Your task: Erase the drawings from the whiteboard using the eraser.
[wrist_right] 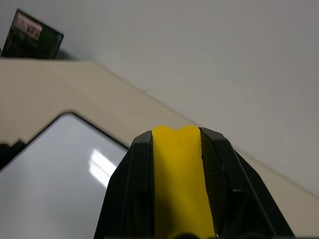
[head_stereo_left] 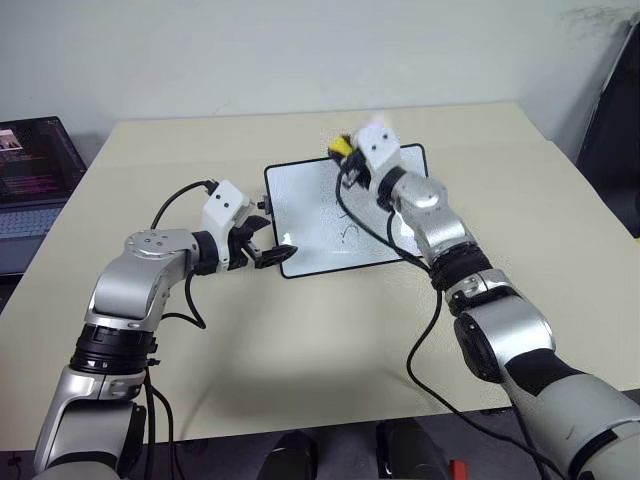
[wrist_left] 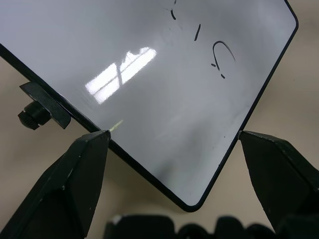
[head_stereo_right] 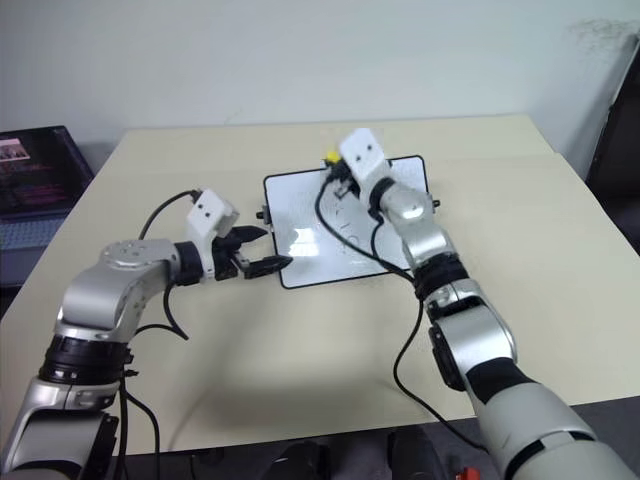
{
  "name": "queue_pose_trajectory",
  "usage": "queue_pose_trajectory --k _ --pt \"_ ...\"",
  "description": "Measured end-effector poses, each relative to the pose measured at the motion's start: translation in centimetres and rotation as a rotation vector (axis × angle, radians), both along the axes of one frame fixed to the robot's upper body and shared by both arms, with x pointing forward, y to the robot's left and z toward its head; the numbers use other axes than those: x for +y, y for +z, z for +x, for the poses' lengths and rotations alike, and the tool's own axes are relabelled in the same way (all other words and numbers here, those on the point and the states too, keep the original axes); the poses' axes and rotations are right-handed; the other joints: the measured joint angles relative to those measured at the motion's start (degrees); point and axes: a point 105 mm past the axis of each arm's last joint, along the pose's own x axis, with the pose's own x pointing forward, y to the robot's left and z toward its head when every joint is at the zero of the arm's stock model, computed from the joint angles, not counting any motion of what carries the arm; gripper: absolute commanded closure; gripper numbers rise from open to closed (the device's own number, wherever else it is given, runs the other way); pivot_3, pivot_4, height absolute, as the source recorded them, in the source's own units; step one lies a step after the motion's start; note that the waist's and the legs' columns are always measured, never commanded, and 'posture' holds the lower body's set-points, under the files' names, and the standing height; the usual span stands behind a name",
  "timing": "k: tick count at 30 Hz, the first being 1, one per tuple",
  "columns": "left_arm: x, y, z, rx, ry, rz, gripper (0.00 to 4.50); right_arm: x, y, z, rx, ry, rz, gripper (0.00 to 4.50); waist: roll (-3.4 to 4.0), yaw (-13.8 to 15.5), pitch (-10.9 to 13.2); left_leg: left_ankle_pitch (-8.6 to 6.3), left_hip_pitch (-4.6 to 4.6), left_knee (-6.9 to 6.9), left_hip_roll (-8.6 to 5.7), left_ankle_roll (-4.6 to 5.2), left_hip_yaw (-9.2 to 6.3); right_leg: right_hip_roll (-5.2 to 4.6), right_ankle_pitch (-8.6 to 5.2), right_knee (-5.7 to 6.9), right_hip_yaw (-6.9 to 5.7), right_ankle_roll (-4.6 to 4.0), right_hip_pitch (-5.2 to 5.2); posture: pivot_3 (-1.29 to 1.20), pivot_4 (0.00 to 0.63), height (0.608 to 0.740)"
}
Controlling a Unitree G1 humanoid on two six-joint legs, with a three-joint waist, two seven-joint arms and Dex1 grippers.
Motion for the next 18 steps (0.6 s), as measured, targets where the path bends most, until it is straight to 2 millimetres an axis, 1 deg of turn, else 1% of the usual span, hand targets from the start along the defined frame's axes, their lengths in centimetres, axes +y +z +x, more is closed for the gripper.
queue_pose_trajectory --k 3,6,8,12,18 --pt "0.0 0.0 0.0 0.0 -0.001 0.0 0.0 0.0 1.4 -0.4 -0.012 0.013 0.036 3.52 0.0 0.04 0.0 0.0 0.0 0.0 -0.02 0.0 0.01 0.0 0.0 0.0 0.01 0.0 0.0 0.0 0.15 0.74" --pt "0.0 0.1 0.0 -0.004 -0.003 0.001 0.0 -0.1 1.9 -0.7 -0.025 0.021 0.034 3.52 0.0 0.04 0.0 0.0 0.0 0.0 -0.01 0.01 0.0 0.0 0.0 0.01 0.0 0.0 0.0 0.0 0.15 0.74" --pt "-0.1 0.1 0.0 -0.006 -0.005 0.001 0.0 -0.6 1.5 -0.8 -0.022 0.012 0.029 3.52 0.0 0.08 0.0 0.0 0.0 0.0 -0.02 0.01 0.01 0.0 0.0 0.01 0.0 0.0 0.0 0.0 0.15 0.74" --pt "-0.1 0.3 0.0 -0.015 -0.012 0.001 0.0 -1.7 0.0 -0.6 0.011 -0.015 0.021 3.52 0.0 0.07 0.0 0.0 -0.01 0.0 -0.02 0.01 0.04 0.0 0.0 0.0 0.02 0.0 -0.02 0.0 0.15 0.74" --pt "-0.2 0.5 0.0 -0.022 -0.022 0.003 0.0 -2.3 -0.7 -1.3 0.025 -0.011 0.015 3.52 0.0 0.02 0.0 0.0 -0.01 0.0 0.01 0.01 0.05 0.0 0.0 0.01 0.02 0.0 -0.03 0.0 0.15 0.74"
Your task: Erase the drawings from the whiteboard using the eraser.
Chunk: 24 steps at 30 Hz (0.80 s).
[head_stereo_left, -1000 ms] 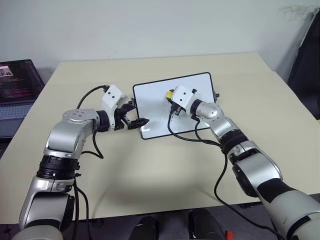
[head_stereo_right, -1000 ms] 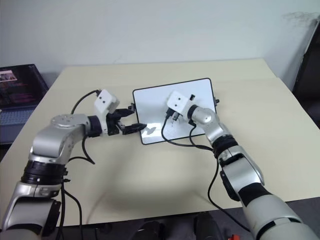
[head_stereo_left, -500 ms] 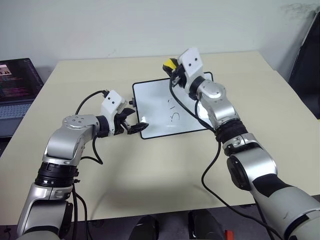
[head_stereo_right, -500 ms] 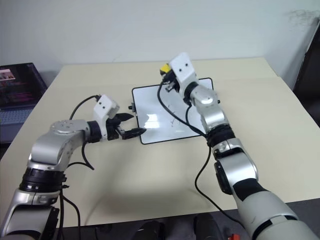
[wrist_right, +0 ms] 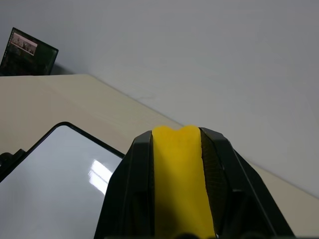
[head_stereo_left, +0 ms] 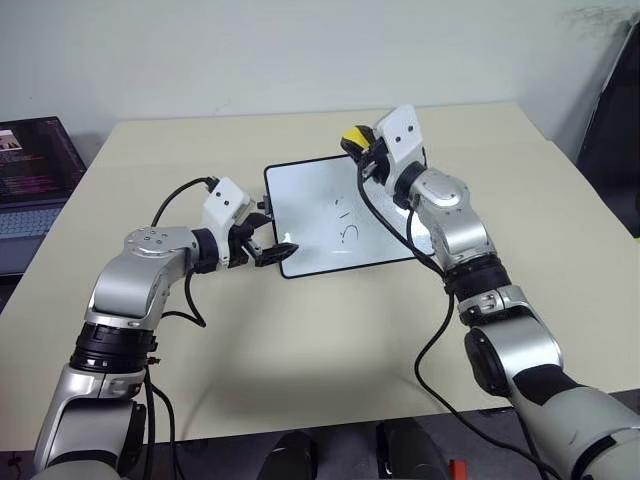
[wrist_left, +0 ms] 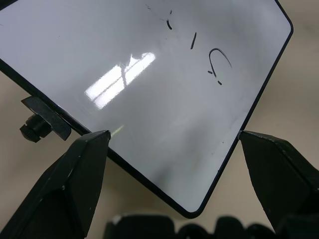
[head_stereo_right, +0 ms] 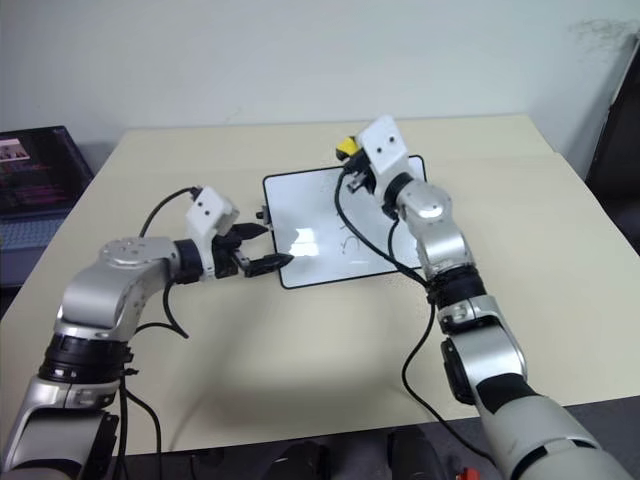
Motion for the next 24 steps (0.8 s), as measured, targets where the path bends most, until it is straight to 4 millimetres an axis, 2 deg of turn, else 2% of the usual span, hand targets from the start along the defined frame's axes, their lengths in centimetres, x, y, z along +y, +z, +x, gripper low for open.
queue_pose_trajectory --k 8,15,24 --pt "0.1 0.1 0.0 -0.006 -0.003 -0.001 0.0 -1.0 -2.2 -1.4 0.061 0.001 -0.002 3.52 0.0 0.15 0.0 0.0 -0.02 0.01 -0.01 0.01 -0.01 0.0 0.0 -0.01 -0.01 0.01 0.0 0.0 0.15 0.74" --pt "0.2 0.4 -0.4 -0.024 -0.003 -0.008 0.0 -3.4 -3.6 -3.0 0.109 -0.042 0.019 3.52 0.0 0.27 0.0 -0.01 -0.02 0.01 0.0 0.02 0.0 -0.01 0.0 0.0 0.0 0.01 0.0 0.0 0.15 0.74" --pt "0.4 0.5 -0.5 -0.03 0.003 -0.01 0.0 -3.2 -3.7 -3.8 0.124 -0.058 0.053 3.52 0.0 0.42 0.0 -0.03 -0.02 0.01 0.0 0.06 0.0 -0.01 0.0 -0.01 -0.02 0.01 0.01 0.0 0.15 0.74"
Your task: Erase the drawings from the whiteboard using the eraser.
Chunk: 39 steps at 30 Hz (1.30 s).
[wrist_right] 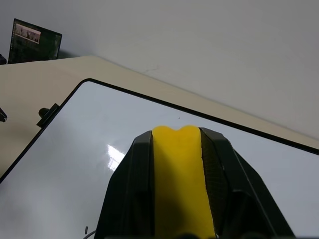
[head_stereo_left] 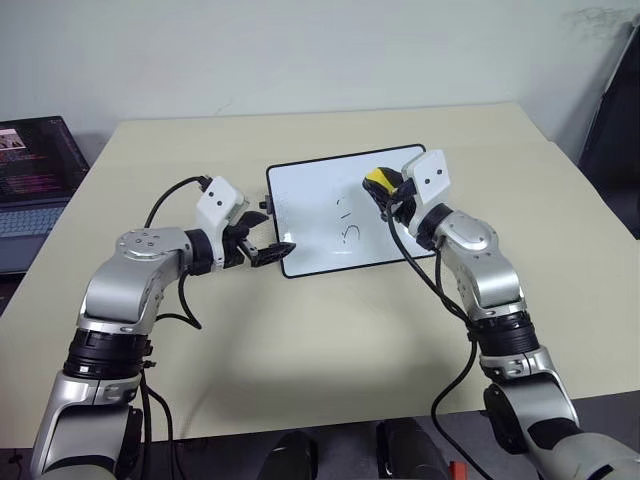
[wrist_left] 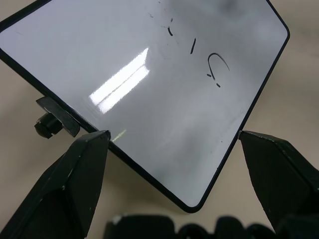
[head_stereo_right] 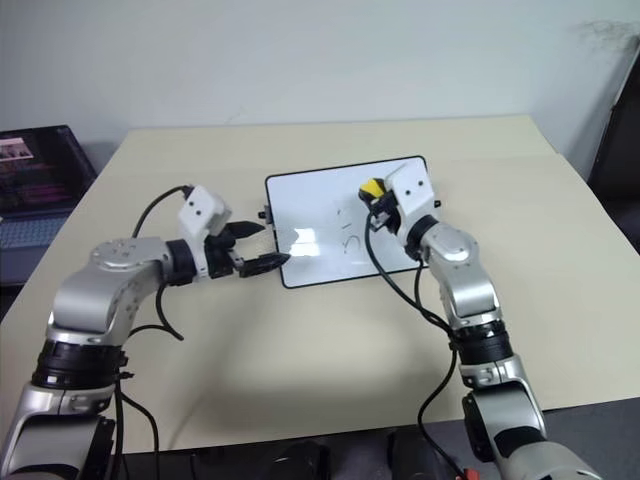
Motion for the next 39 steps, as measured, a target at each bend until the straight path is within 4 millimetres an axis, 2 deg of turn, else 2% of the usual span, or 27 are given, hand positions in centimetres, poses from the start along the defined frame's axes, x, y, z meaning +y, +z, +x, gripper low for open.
queue_pose_trajectory --k 6,10,16,21,29,34,39 --pt "0.0 0.2 0.1 -0.013 0.003 0.002 0.0 0.3 -0.4 0.0 -0.025 -0.019 -0.071 3.52 0.0 0.04 0.0 0.0 0.01 -0.01 0.01 0.0 0.01 0.0 0.0 0.0 0.0 0.0 0.0 0.0 0.15 0.74" --pt "-0.3 0.3 0.2 -0.004 -0.026 0.001 0.0 1.8 -0.5 0.1 -0.088 -0.008 -0.172 3.52 0.0 0.01 0.0 0.02 0.01 0.0 0.0 -0.04 0.02 0.05 0.0 0.01 -0.01 0.0 0.0 0.0 0.15 0.74" --pt "-0.4 0.2 0.6 0.016 -0.047 0.0 0.0 4.1 -0.3 0.0 -0.139 0.039 -0.21 3.52 0.0 -0.02 0.0 0.03 0.0 0.0 -0.01 -0.05 0.0 0.05 0.0 -0.02 -0.02 0.0 0.0 0.0 0.15 0.74" --pt "-0.9 -0.6 0.3 0.053 -0.096 0.007 0.0 4.3 -1.6 0.9 -0.106 0.041 -0.235 3.52 -0.01 -0.01 0.0 0.03 0.0 0.0 -0.02 -0.05 0.0 0.06 0.0 -0.02 -0.01 0.0 0.0 0.0 0.15 0.74" --pt "-1.3 -1.1 0.1 0.059 -0.127 0.039 0.0 3.8 -2.7 3.7 -0.081 0.019 -0.297 3.52 -0.01 -0.25 0.0 0.03 0.01 -0.02 -0.02 -0.05 0.01 0.09 0.0 -0.03 -0.01 0.0 0.0 0.0 0.15 0.74" --pt "-1.3 -1.1 0.0 0.059 -0.133 0.042 0.0 4.1 -3.8 3.6 -0.084 0.059 -0.315 3.52 -0.01 -0.38 0.0 0.03 0.05 -0.01 -0.01 -0.05 0.03 0.09 0.0 0.0 0.01 0.0 0.03 0.0 0.15 0.74" --pt "-1.1 -1.2 -0.1 0.063 -0.135 0.048 0.0 5.0 -5.6 2.7 -0.066 0.123 -0.333 3.52 -0.01 -0.42 0.0 -0.01 0.2 0.02 0.01 0.02 0.02 0.15 0.0 0.05 0.01 -0.01 0.18 0.0 0.15 0.74"
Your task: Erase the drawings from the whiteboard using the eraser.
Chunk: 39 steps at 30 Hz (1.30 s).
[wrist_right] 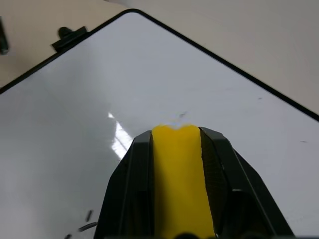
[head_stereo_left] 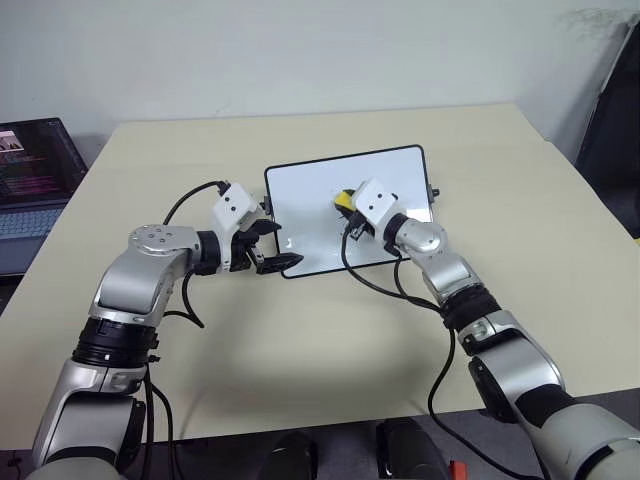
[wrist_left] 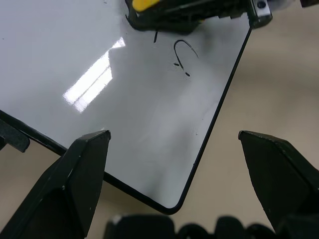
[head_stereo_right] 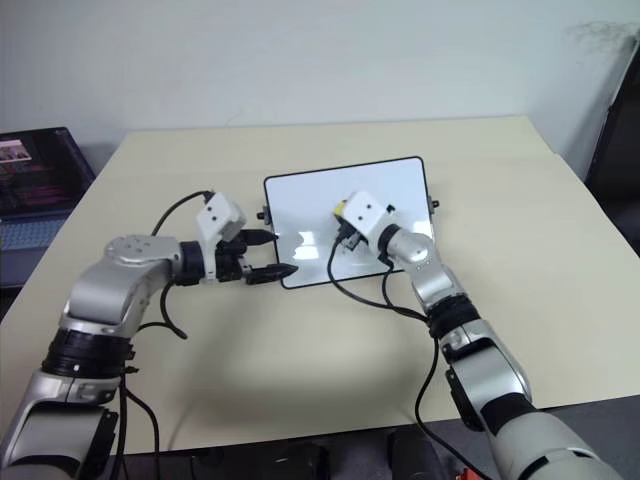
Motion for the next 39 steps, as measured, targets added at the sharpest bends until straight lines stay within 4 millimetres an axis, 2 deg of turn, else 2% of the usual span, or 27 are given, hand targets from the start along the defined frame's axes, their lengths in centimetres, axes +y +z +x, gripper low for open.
queue_pose_trajectory --k 7,15,20,22,25,31,39 --pt "0.1 0.0 0.0 -0.002 0.004 0.008 0.0 0.9 -1.4 -1.0 0.005 0.055 -0.058 3.52 -0.01 0.02 -0.01 -0.03 0.07 0.02 0.04 0.05 -0.05 0.07 0.01 0.04 -0.02 -0.02 0.08 0.0 0.15 0.74" --pt "0.1 0.1 0.1 -0.014 0.001 0.012 0.0 0.6 -0.5 -1.2 -0.017 0.062 -0.067 3.52 0.0 0.17 0.0 0.04 -0.02 0.02 0.04 -0.07 -0.08 0.07 0.02 -0.01 -0.05 -0.02 0.03 0.0 0.15 0.74" --pt "0.2 0.1 0.1 -0.013 0.002 0.011 0.0 -0.3 4.5 -2.1 -0.143 0.094 0.028 3.52 0.0 0.17 0.0 0.03 -0.17 -0.04 0.04 -0.09 -0.08 0.05 0.0 -0.09 -0.04 0.0 -0.13 0.0 0.15 0.74" --pt "0.1 0.1 0.1 -0.013 0.001 0.011 0.0 -0.8 5.3 -2.1 -0.166 0.083 0.046 3.52 0.0 0.18 0.0 0.03 -0.17 -0.05 0.04 -0.09 -0.08 0.05 0.0 -0.09 -0.04 0.0 -0.13 0.0 0.15 0.74" --pt "0.1 0.1 0.1 -0.012 0.0 0.011 0.0 -1.6 4.6 -1.3 -0.144 0.038 0.051 3.52 0.0 0.2 0.0 0.03 -0.15 -0.04 0.03 -0.08 -0.05 0.05 0.0 -0.07 -0.02 -0.01 -0.12 0.0 0.15 0.74" --pt "-0.2 0.1 -0.3 -0.006 -0.03 0.013 0.0 -2.8 0.9 0.2 -0.046 -0.057 0.021 3.52 0.0 0.13 0.0 0.03 -0.16 -0.04 0.03 -0.09 0.01 0.06 0.0 -0.07 0.02 -0.01 -0.13 0.0 0.15 0.74" --pt "0.0 -0.1 -0.1 -0.006 -0.014 0.023 0.0 -0.4 -0.6 -0.8 -0.008 0.006 -0.023 3.52 0.0 -0.04 0.0 -0.02 -0.04 -0.02 0.11 0.01 0.03 0.16 0.01 -0.01 0.06 -0.02 -0.07 0.0 0.15 0.74"
